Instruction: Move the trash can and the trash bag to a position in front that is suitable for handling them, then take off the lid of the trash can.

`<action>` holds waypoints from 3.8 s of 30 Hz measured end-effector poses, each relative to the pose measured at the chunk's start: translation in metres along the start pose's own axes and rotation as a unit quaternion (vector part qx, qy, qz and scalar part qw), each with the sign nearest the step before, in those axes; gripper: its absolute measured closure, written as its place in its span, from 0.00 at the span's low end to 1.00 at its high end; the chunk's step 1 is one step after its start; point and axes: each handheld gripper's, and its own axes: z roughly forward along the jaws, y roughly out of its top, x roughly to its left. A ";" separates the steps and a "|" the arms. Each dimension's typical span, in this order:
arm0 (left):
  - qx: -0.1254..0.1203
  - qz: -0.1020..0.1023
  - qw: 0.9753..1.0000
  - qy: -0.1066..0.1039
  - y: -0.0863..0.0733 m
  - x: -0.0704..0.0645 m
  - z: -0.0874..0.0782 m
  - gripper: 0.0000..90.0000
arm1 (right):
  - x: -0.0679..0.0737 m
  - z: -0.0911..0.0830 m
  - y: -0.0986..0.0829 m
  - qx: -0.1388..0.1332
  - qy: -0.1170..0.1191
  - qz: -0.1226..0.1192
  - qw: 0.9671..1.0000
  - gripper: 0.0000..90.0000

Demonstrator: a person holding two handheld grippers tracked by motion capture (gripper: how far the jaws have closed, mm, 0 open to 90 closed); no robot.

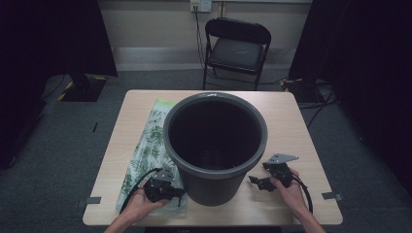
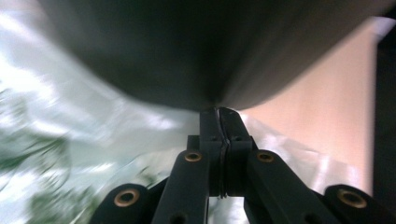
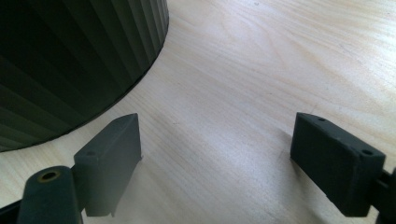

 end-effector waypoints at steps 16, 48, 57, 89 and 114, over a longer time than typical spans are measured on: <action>-0.033 -0.032 0.999 0.005 -0.007 -0.003 -0.002 0.68 | 0.000 0.002 0.002 0.002 -0.002 -0.008 1.000 0.18; -0.036 -0.003 0.991 0.131 -0.009 0.021 -0.005 0.37 | 0.004 -0.028 0.038 -0.074 -0.016 -0.009 0.997 0.23; -0.044 -0.006 0.990 0.137 -0.009 0.020 -0.002 0.34 | 0.004 -0.060 0.078 -0.132 0.007 -0.027 0.991 0.36; -0.048 -0.002 0.990 0.132 -0.010 0.020 0.000 0.30 | -0.014 -0.098 0.153 -0.154 0.018 -0.031 0.987 0.63; -0.049 -0.003 0.990 0.132 -0.010 0.020 0.000 0.29 | -0.010 -0.118 0.236 -0.177 0.048 -0.021 0.983 0.64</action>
